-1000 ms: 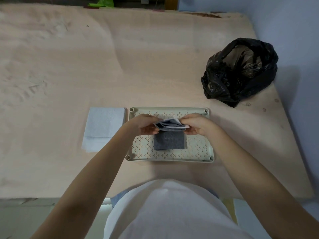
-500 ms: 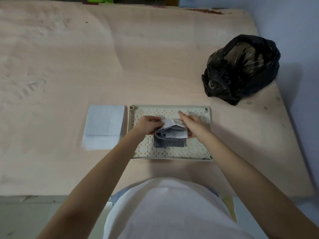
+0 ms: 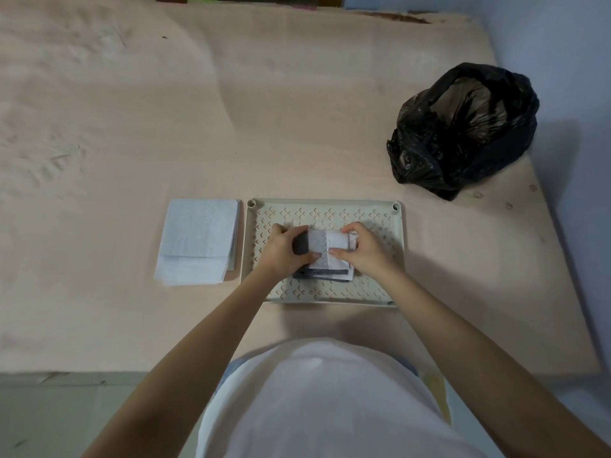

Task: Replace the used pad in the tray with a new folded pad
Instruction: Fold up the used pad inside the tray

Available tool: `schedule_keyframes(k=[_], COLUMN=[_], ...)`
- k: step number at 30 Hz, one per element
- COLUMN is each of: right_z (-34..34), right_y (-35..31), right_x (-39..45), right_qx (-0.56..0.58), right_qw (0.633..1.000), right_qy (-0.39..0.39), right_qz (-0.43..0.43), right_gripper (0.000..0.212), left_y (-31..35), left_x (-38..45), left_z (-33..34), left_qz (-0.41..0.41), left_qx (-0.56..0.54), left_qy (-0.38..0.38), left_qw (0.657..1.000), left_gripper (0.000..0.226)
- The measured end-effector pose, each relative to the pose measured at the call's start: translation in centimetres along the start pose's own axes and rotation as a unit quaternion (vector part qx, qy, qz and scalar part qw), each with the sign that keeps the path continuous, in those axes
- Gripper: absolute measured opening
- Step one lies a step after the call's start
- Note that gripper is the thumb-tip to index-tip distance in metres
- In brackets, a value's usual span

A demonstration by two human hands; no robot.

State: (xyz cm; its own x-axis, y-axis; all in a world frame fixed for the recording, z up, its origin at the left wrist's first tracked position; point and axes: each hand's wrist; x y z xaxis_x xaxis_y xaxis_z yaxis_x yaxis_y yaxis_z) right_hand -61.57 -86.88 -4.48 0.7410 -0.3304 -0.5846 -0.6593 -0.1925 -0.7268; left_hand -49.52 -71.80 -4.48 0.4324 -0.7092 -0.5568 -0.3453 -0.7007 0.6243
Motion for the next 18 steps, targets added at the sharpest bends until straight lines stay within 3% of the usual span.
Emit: schedule_keyframes(k=[2,4,6,9,12,15,18], right_z=[0.3,0.6,0.8,0.6,0.7,2.3,3.0], right_y=[0.5,0.8,0.9,0.7,0.5,0.3,1.2], right_x=[0.1,0.2,0.3,-0.2,-1.5,-2.0,-1.8], right_qx=[-0.021,-0.028,-0.035,-0.115,-0.354,-0.499,-0.554], right_qw=[1.000,0.999,0.999,0.992,0.920,0.850,0.822], right_qy=[0.016,0.032,0.033,0.046,0.137,0.045,-0.022], right_qz=[-0.010,-0.019,-0.024,-0.019,-0.096,-0.163,-0.128], right_gripper=[0.044,0.044,0.045,0.049,0.051,0.062,0.067], left_y=[0.0,0.2,0.3,-0.2,-0.4,-0.7,-1.0], left_x=[-0.5,-0.6,-0.5,-0.2,0.0,0.0,-0.2], left_z=[0.4,1.6,2.9,3.8,3.9,3.7,3.3], left_qz=[0.029,0.106,0.142,0.111,0.106,0.115,0.133], left_qx=[0.171,0.308,0.376,0.424,0.422,0.431,0.444], left_qy=[0.074,0.090,0.057,0.036,0.030,0.009,-0.012], left_qw=[0.982,0.941,0.914,0.898,0.900,0.895,0.886], left_gripper=[0.066,0.063,0.066,0.067,0.067,0.068,0.070])
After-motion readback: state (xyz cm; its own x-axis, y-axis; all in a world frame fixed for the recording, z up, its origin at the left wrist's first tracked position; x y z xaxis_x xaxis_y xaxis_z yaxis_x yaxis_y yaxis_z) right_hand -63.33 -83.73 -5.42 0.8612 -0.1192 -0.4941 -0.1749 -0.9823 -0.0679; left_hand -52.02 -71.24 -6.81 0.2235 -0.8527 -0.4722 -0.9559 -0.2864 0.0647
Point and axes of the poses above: each hand's wrist, its own x-axis towards the middle knuckle, its own z-axis out of the palm, y = z × x, and after that the axes turned 14 degrees about -y, right-handed
